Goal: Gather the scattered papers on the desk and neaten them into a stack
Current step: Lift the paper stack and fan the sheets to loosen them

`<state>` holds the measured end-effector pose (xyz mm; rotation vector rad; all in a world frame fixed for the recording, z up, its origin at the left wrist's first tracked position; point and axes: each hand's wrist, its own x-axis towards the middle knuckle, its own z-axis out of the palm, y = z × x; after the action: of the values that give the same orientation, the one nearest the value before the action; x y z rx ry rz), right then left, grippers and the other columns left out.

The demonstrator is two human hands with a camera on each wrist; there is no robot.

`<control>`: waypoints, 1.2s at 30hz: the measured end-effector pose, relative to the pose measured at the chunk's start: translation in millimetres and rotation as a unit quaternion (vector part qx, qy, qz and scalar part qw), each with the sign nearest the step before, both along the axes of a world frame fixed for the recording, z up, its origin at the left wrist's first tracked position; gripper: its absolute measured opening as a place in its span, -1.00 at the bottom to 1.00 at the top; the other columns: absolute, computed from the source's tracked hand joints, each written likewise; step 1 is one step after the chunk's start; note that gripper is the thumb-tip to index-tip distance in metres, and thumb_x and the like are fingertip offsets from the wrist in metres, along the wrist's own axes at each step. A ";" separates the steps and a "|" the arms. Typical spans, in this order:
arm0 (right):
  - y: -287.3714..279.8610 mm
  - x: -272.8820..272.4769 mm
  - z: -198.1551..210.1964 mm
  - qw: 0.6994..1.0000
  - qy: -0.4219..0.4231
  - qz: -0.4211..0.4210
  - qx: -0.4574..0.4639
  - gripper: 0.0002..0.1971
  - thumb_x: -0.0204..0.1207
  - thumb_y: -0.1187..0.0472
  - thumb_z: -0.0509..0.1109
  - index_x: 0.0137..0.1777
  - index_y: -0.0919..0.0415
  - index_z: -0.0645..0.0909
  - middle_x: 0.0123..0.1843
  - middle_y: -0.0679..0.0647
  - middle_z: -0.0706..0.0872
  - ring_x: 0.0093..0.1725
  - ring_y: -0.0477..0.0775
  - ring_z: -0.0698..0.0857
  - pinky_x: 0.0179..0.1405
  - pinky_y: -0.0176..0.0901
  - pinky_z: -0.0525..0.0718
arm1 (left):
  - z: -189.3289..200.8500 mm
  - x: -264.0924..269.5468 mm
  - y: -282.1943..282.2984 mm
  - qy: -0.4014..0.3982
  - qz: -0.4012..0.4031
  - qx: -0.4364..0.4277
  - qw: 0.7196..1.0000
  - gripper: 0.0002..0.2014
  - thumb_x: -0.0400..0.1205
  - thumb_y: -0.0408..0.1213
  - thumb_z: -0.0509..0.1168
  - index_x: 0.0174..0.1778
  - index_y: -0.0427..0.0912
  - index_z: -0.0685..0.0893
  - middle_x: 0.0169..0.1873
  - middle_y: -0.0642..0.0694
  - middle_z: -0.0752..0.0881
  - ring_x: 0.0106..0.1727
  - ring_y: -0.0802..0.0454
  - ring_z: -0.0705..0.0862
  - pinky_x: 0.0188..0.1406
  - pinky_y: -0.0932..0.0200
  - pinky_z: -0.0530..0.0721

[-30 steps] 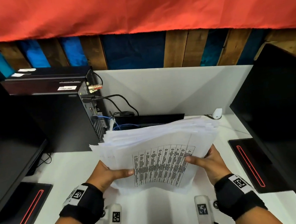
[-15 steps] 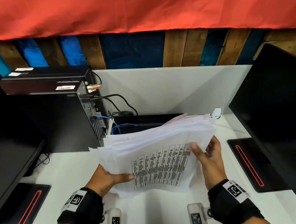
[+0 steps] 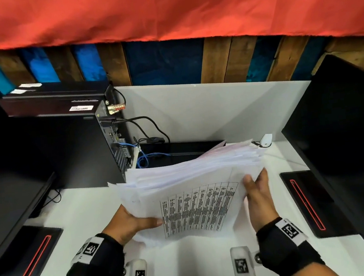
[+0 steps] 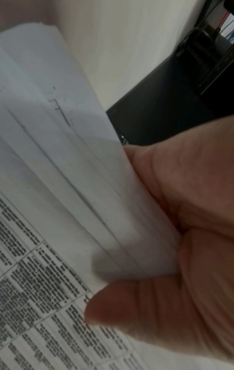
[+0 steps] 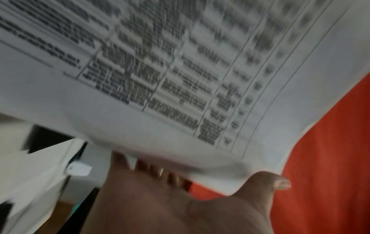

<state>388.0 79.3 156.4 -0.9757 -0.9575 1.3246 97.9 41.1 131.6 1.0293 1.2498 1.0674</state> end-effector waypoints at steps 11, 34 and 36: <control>21.0 8.5 -2.5 0.969 -0.129 0.196 -0.079 -0.20 -0.04 0.47 0.67 0.31 0.25 0.57 0.04 0.02 0.86 0.13 0.01 0.80 0.00 -0.31 0.75 | 3.5 -3.8 5.4 0.022 -0.026 -0.019 0.999 -0.30 -0.07 -0.39 0.60 0.08 -0.18 0.75 -0.03 -0.12 0.86 0.11 -0.12 0.79 0.09 0.05 0.74; -6.1 -19.4 24.4 0.989 -0.129 -0.077 0.018 -0.67 0.36 0.38 0.58 0.15 0.27 0.75 0.05 0.21 0.85 0.08 0.19 0.83 0.23 0.12 0.72 | 49.2 41.9 12.4 -0.047 0.218 0.108 0.969 -0.65 0.40 -0.51 0.51 0.11 -0.24 0.75 -0.03 -0.08 0.86 0.05 -0.02 0.83 0.06 0.07 0.78; -6.9 -20.4 30.6 0.990 -0.107 -0.085 0.015 -0.71 0.39 0.43 0.54 0.11 0.26 0.77 0.02 0.09 0.87 0.09 0.07 0.83 0.23 0.06 0.73 | 52.7 43.1 13.8 -0.045 0.219 0.119 0.967 -0.69 0.42 -0.53 0.49 0.04 -0.16 0.75 -0.11 0.03 0.87 -0.02 0.06 0.84 -0.04 0.19 0.79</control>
<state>367.6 72.4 187.0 -1.1668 -1.0276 1.0749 141.1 54.9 184.4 0.8876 1.3293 1.6187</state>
